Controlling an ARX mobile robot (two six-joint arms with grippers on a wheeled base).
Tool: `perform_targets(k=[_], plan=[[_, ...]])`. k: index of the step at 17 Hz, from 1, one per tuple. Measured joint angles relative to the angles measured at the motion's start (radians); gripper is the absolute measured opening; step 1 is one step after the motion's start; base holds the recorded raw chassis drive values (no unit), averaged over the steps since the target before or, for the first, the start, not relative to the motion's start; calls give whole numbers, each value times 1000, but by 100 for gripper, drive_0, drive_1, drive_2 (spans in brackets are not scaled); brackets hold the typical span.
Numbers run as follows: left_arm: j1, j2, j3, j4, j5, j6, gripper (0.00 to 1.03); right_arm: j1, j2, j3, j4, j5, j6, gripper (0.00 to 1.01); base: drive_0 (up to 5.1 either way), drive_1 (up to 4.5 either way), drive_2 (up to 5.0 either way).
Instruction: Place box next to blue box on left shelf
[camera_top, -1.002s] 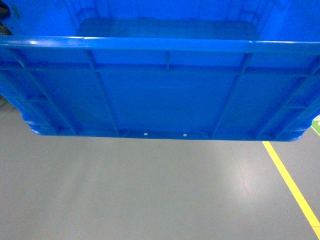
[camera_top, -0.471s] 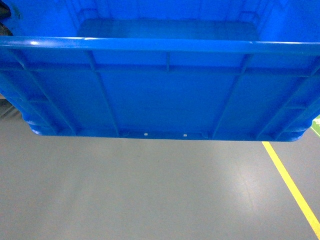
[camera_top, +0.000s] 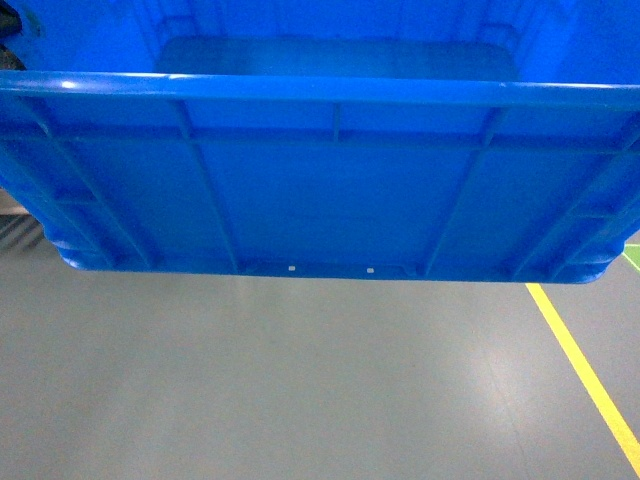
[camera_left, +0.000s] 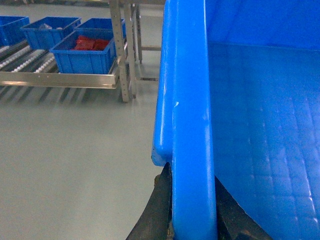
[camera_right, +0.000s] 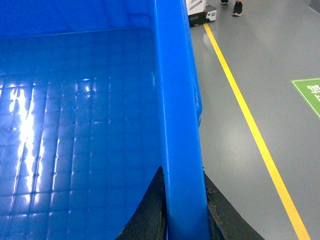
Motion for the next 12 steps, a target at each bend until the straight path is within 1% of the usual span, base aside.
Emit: perform_targets(k=[12], plan=[[0, 0, 0, -1, -1, 0, 8, 0, 1, 0, -3, 0, 0, 10, -8, 424, -440]])
